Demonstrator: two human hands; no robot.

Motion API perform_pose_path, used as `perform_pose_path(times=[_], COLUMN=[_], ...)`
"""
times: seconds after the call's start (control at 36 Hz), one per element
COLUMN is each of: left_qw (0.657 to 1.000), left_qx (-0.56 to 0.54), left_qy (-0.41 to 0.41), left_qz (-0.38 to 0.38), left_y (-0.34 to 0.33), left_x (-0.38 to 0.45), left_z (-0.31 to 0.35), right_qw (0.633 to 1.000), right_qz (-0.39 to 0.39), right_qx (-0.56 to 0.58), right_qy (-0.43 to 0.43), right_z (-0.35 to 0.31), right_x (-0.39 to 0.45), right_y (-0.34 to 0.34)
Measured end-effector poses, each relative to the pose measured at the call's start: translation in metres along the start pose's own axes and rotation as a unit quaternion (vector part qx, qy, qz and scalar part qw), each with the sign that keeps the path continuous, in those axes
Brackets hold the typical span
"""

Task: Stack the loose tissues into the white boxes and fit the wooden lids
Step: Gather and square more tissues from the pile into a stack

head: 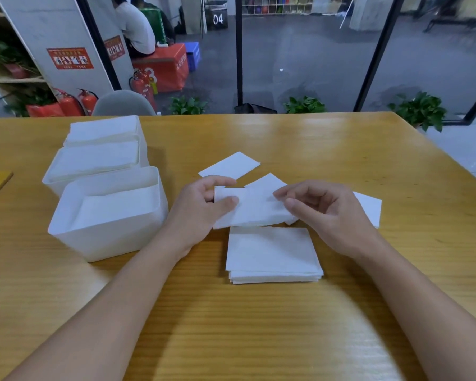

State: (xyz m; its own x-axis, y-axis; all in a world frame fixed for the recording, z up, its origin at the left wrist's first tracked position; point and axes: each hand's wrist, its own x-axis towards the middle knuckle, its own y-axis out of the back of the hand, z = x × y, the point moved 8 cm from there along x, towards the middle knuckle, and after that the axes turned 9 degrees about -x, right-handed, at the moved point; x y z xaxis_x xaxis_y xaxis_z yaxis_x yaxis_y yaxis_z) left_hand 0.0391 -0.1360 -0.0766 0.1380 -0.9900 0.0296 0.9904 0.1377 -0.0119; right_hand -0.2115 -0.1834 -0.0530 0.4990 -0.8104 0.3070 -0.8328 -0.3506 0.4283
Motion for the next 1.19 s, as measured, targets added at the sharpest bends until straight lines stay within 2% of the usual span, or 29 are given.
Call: perform_pose_path(times=[0.08, 0.17, 0.33, 0.39, 0.5, 0.56, 0.78, 1.11, 1.19], left_qw=[0.999, 0.997, 0.996, 0.994, 0.978, 0.971, 0.943, 0.943, 0.943], left_qx=[-0.019, -0.03, 0.013, 0.061, 0.141, 0.163, 0.273, 0.275, 0.291], left_qy=[-0.03, -0.055, -0.066, -0.038, 0.012, 0.021, -0.003, -0.009, -0.02], left_qz=[-0.019, -0.037, -0.06, -0.085, -0.153, -0.174, -0.192, -0.187, -0.159], left_y=[-0.008, -0.016, -0.018, -0.018, -0.021, -0.023, -0.024, -0.021, -0.016], left_x=[-0.005, -0.008, -0.01, -0.009, -0.012, -0.013, -0.014, -0.011, -0.008], left_z=[0.011, 0.02, 0.026, 0.021, 0.008, 0.006, -0.003, -0.004, -0.003], right_qw=[0.996, 0.989, 0.982, 0.978, 0.962, 0.956, 0.962, 0.969, 0.983], right_qz=[0.071, 0.079, -0.035, -0.064, -0.204, -0.234, -0.203, -0.185, -0.109], right_qx=[0.028, 0.053, 0.107, 0.092, 0.016, -0.021, -0.111, -0.119, -0.123], right_qy=[-0.038, -0.117, -0.154, -0.175, -0.18, -0.175, -0.142, -0.114, -0.085], right_z=[0.002, 0.013, 0.022, 0.024, 0.021, 0.022, 0.024, 0.027, 0.024], right_x=[0.002, 0.0, -0.002, -0.004, -0.013, -0.017, -0.013, -0.01, -0.004], right_y=[0.007, 0.008, 0.005, 0.007, -0.002, -0.005, -0.003, 0.0, 0.009])
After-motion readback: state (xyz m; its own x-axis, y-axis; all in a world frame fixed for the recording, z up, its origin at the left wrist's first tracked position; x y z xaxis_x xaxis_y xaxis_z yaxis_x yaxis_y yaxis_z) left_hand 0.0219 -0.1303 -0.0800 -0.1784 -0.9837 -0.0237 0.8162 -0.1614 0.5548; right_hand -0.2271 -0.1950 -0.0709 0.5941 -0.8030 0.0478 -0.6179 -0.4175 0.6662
